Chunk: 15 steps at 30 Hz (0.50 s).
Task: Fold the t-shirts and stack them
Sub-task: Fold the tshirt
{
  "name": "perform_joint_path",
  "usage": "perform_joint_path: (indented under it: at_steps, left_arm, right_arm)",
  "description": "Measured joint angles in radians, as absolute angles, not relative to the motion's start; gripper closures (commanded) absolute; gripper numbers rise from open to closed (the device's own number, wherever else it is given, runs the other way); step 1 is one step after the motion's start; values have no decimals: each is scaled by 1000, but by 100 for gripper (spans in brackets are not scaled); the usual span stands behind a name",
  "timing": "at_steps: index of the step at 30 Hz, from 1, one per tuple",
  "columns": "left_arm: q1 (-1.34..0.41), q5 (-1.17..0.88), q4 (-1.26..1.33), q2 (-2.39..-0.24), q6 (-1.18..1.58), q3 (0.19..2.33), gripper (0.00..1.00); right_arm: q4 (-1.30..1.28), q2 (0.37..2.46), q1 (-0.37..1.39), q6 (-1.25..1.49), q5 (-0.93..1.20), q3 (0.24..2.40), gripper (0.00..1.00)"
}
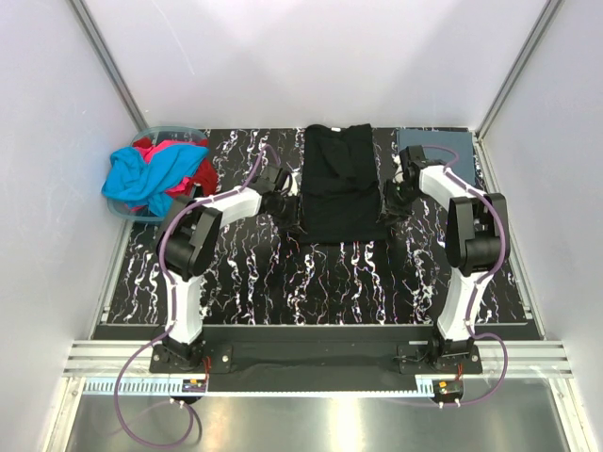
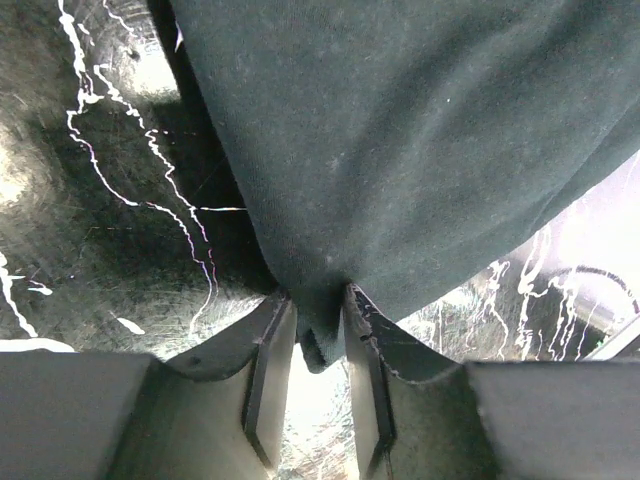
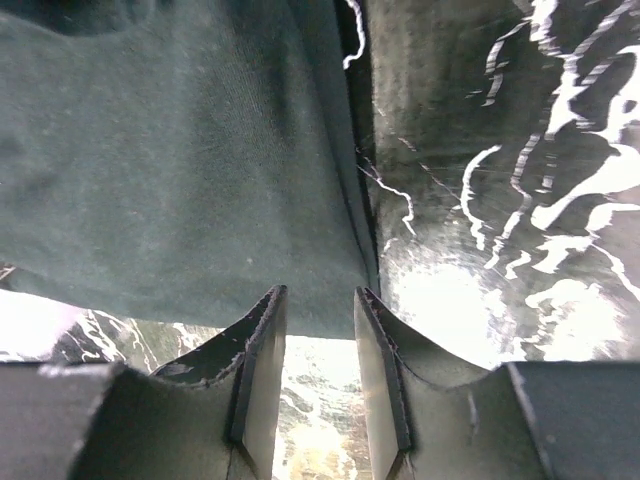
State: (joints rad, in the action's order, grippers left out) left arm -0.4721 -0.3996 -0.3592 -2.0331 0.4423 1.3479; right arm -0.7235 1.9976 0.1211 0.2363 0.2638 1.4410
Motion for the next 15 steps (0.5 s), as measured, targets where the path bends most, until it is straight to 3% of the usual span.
perform_joint_path:
  at_steps: [2, 6, 7, 11, 15]
  left_arm:
    - [-472, -401, -356, -2035, 442, 1348, 73]
    - [-472, -413, -347, -2049, 447, 1351, 98]
    - [-472, -422, -346, -2052, 450, 1356, 100]
    - [-472, -435, -343, -2057, 453, 1360, 100]
    - [-472, -438, -343, -2057, 456, 1360, 100]
  right_arm:
    - [-723, 1980, 117, 237, 250, 1441, 59]
    - [-723, 1972, 109, 239, 249, 1441, 59]
    - [-722, 1972, 108, 239, 252, 1439, 59]
    - [-707, 1974, 104, 239, 259, 1411, 62]
    - [-679, 1974, 104, 242, 296, 1351, 74]
